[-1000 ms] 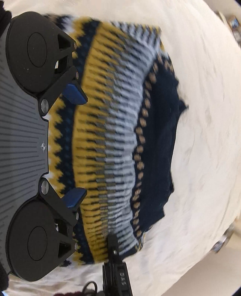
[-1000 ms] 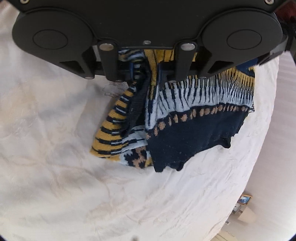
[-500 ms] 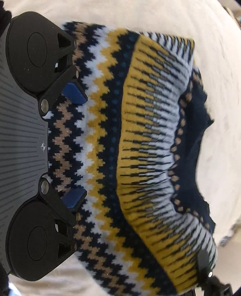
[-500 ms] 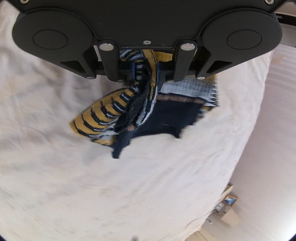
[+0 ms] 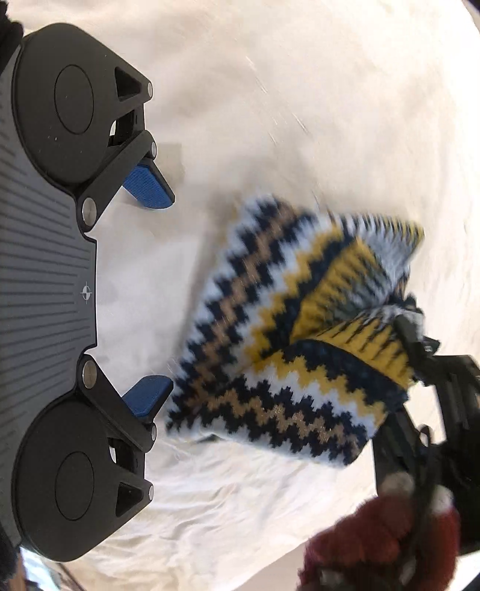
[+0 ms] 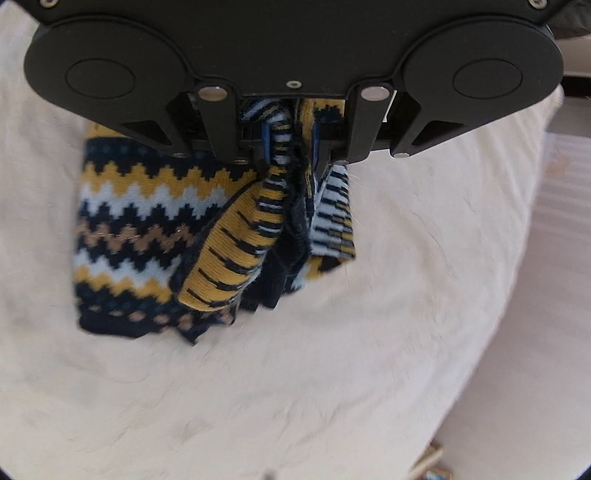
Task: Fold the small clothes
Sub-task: 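Fold the side edge inward with the right gripper and release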
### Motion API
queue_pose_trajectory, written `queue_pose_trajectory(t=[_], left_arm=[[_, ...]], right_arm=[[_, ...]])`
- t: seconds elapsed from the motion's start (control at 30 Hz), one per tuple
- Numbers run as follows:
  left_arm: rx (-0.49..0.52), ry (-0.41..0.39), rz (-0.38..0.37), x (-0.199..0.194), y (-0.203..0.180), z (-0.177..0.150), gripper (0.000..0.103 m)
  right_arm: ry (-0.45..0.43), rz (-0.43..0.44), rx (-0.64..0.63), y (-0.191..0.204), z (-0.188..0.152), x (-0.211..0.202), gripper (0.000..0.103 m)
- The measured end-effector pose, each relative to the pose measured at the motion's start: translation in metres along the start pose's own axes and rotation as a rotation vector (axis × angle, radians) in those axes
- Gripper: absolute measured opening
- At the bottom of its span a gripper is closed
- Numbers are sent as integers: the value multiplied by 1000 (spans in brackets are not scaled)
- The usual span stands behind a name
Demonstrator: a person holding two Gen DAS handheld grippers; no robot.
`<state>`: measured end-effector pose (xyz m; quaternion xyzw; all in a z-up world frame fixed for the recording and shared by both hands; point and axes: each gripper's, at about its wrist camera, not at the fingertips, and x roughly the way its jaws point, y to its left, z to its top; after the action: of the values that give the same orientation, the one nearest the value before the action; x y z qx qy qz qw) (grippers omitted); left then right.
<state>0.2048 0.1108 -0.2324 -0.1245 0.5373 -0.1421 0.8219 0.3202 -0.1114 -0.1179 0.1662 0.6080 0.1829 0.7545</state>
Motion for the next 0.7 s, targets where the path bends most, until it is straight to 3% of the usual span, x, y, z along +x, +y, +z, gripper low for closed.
queue_pose_trajectory(t=[0.1, 0.17, 0.2, 0.27, 0.37, 0.43, 0.57, 0.7], left_arm=[[-48, 3, 9, -9, 13, -7, 98], [-66, 8, 4, -12, 19, -8, 98], [-69, 6, 1, -16, 20, -8, 98], [-59, 3, -8, -18, 20, -2, 98], [-18, -15, -29, -24, 15, 15, 98], [21, -40, -42, -29, 8, 29, 98], [118, -114, -57, -35, -9, 68, 98], [215, -160, -33, -10, -33, 107, 98]], right_arm=[[29, 3, -36, 15, -2, 18, 40], [43, 82, -46, 20, -2, 19, 58], [53, 135, -56, 21, -2, 17, 60], [45, 216, -78, 25, -1, 7, 61], [-34, 268, -91, 20, 0, -19, 61], [-77, 264, -54, 3, 0, -34, 61], [-145, 161, -5, -35, -6, -53, 61], [-165, 78, 70, -76, -21, -61, 61]])
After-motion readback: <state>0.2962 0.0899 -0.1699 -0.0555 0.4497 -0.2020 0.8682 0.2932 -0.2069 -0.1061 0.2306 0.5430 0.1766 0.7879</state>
